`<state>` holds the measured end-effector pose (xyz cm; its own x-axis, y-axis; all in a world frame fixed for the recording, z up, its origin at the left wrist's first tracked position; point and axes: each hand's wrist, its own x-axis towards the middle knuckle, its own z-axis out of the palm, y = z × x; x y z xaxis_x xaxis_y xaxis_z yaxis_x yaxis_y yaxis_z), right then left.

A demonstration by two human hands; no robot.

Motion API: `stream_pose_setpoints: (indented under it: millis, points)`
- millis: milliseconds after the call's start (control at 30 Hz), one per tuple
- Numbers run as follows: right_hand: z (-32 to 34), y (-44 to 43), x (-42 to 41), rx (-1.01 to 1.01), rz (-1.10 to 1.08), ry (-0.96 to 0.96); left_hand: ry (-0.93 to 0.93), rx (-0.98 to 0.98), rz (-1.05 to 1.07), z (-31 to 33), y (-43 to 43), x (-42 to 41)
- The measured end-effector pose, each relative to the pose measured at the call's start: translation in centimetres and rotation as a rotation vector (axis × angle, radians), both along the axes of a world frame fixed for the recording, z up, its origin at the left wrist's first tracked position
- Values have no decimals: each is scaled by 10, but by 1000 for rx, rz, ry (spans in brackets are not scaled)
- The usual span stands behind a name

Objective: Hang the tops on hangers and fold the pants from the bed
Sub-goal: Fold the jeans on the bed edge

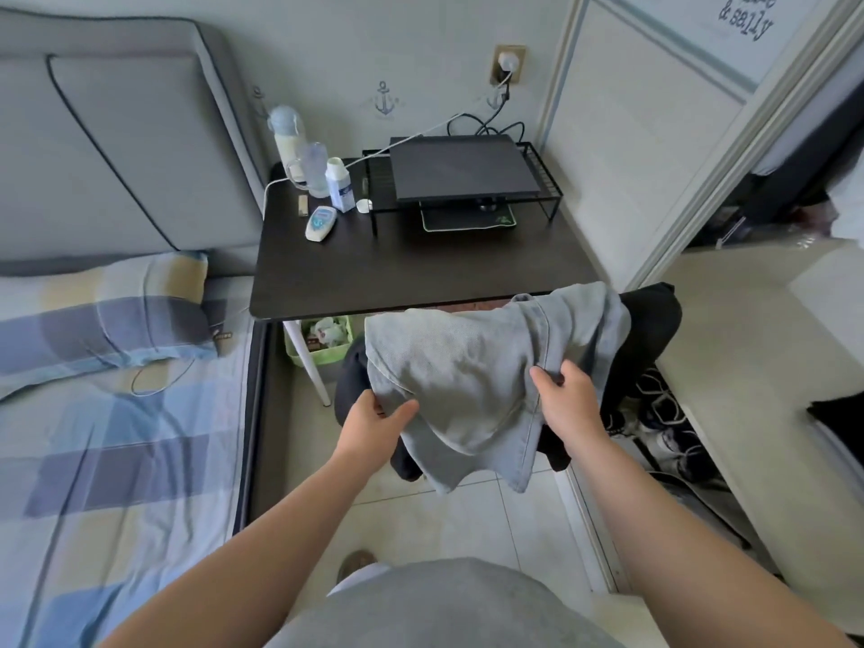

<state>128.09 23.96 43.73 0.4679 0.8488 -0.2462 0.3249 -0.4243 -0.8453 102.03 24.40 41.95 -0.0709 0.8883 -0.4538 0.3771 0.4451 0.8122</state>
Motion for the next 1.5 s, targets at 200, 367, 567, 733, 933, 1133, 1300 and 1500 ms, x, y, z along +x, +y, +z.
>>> stream_pose_setpoints:
  millis: [200, 367, 567, 733, 933, 1133, 1300, 1500]
  points:
    - [26, -20, -2, 84, 51, 46, -48, -20, 17, 3, -11, 7]
    - [67, -34, 6, 209, 171, 218, -45, 33, 86, 7, -35, 17]
    - [101, -32, 16, 198, 296, 416, -26, 130, 217, 23, -63, 27]
    - [132, -10, 16, 226, 314, 522, -178, 164, 365, 72, -51, 30]
    - [193, 19, -4, 289, 395, 623, -475, 276, 435, 160, -8, 19]
    - [295, 52, -61, 503, 567, 599, -623, 543, 427, 271, 27, -31]
    - [387, 69, -147, 697, 733, 519, -658, 760, 384, 363, 33, -121]
    - [480, 78, -286, 890, 859, 456, -546, 1005, 412, 467, 11, -260]
